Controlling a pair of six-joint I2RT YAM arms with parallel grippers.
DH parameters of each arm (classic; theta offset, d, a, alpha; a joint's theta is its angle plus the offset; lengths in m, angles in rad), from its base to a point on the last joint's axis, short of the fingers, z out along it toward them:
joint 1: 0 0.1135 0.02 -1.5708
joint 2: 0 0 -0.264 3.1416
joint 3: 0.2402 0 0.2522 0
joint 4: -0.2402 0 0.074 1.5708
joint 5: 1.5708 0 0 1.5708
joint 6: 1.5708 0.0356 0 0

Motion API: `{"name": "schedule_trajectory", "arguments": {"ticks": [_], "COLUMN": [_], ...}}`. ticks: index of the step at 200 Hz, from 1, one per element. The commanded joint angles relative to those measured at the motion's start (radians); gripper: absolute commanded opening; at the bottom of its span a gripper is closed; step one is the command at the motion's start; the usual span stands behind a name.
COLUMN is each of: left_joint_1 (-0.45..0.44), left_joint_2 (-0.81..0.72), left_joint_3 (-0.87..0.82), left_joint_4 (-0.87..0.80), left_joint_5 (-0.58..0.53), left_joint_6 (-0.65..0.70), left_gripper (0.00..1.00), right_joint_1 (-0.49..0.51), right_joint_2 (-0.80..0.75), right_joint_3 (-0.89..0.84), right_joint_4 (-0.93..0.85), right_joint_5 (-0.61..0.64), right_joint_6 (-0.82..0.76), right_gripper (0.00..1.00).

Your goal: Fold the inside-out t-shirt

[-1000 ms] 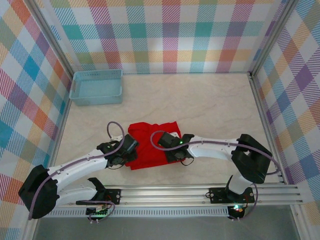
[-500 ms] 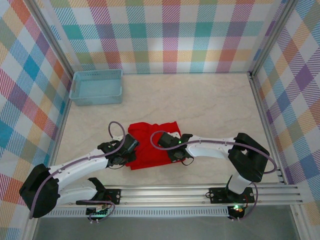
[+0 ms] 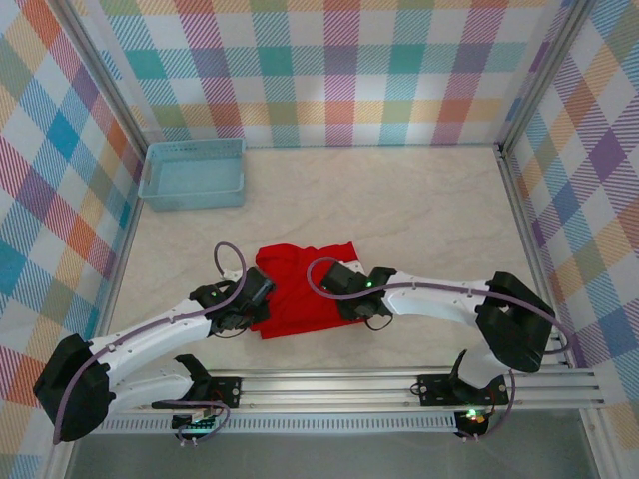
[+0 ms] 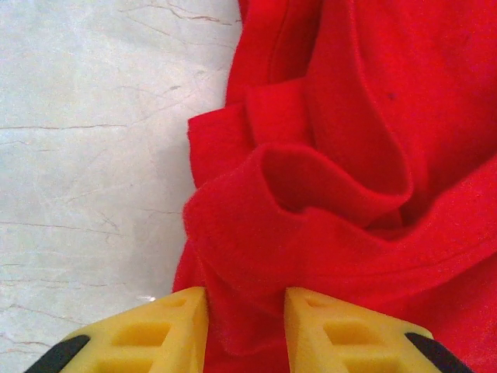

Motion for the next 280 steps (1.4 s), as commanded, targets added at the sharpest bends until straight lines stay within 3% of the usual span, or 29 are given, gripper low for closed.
{"name": "schedule_trajectory", "arguments": {"ticks": [1,20,56,73,96,135,195,259,280], "left_joint_1": [0.015,0.017,0.023,0.027,0.039,0.053,0.055,0.055,0.055], "left_joint_2": [-0.014,-0.007,0.019,0.015,-0.012,0.017,0.035,0.028,0.019], "left_joint_3": [-0.004,-0.009,0.012,0.013,-0.012,-0.043,-0.052,0.000,0.025], "left_joint_4": [-0.015,0.004,-0.015,-0.032,-0.013,0.044,0.107,0.067,0.059], "left_joint_5": [-0.014,-0.001,-0.014,-0.035,-0.024,0.028,0.075,0.071,0.098], "left_joint_6": [0.002,0.007,0.018,0.013,0.005,0.010,0.018,0.048,0.055], "left_gripper": [0.32,0.32,0.33,0.38,0.48,0.50,0.33,0.01,0.00], "right_joint_1": [0.001,0.001,0.000,0.000,-0.003,-0.002,-0.006,-0.046,-0.052], "right_joint_2": [0.055,0.098,0.101,0.077,0.047,0.021,0.008,-0.136,-0.160], "right_joint_3": [-0.003,0.012,0.016,0.005,-0.008,-0.024,-0.032,-0.128,-0.135], "right_joint_4": [0.003,-0.002,-0.026,-0.025,-0.029,-0.012,-0.003,0.069,0.062], "right_joint_5": [-0.037,-0.026,0.013,0.017,0.026,0.014,0.009,-0.036,-0.034], "right_joint_6": [0.018,0.024,0.040,0.043,0.049,0.059,0.084,0.124,0.127], "right_gripper": [0.49,0.48,0.18,0.09,0.05,0.05,0.06,0.10,0.11]}}
